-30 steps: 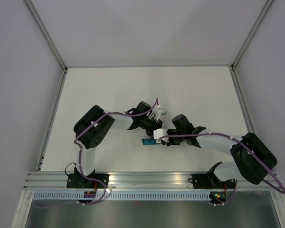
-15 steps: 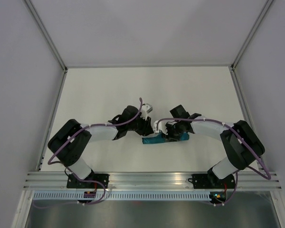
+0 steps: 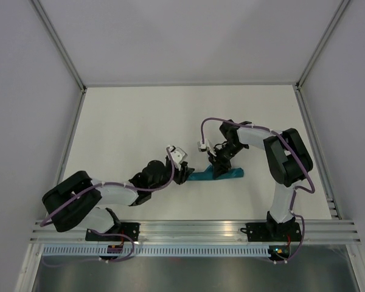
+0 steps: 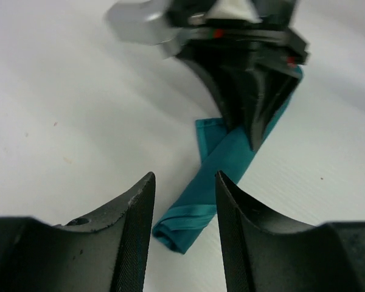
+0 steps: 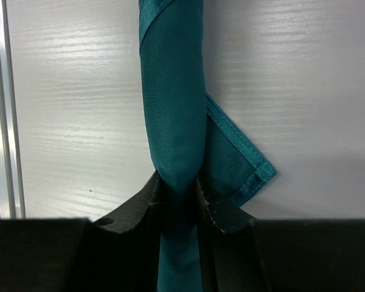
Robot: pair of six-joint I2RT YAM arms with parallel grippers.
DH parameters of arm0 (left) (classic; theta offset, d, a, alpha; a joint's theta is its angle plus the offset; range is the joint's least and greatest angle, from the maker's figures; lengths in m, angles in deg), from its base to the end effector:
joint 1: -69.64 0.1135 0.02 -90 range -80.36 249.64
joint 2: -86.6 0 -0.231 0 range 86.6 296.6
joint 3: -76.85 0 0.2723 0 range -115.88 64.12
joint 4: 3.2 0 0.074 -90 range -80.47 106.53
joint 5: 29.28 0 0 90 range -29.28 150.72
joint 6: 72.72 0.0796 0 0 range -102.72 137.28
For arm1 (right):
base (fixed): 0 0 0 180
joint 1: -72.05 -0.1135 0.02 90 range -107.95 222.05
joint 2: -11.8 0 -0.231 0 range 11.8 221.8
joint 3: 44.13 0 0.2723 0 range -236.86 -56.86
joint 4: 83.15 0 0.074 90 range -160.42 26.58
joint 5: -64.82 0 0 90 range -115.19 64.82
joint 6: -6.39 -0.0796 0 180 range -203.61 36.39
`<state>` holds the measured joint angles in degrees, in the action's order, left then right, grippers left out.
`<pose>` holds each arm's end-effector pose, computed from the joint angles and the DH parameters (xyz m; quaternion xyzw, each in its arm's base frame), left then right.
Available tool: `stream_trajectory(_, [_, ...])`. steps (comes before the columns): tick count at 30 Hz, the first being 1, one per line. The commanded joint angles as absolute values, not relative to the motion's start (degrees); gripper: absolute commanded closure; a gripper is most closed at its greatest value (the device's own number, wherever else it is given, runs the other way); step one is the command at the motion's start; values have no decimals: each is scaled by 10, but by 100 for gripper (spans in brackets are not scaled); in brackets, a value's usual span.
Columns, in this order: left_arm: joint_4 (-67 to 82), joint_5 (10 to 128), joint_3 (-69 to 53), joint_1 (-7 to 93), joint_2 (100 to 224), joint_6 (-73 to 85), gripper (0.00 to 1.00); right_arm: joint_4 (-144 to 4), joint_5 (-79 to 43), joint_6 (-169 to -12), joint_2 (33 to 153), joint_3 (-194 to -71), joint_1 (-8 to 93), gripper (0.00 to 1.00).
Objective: Fold the napkin, place the utensils inside, and roll it up
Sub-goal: Roll the napkin with the utensil
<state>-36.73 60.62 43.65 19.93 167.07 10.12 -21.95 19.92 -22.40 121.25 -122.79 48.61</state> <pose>0.2043 -0.2407 0.1048 0.2849 0.7332 -0.2934 0.5433 0.2770 0.1815 0.0618 -0.6168 0.6872 0.3680 0.1089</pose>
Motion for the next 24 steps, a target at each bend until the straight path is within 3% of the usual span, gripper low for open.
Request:
stream_trajectory(1, [-472,528,439,132,1680,243,50,-153,201,-183,1264,-1244,492,83])
stream_trajectory(15, [-468,435,332,7,1884,481,34,-134,202,-188,1292,-1273,501,82])
stream_trajectory(24, [-383,484,296,3,1922,486,35,-131,201,-189,1298,-1278,503,82])
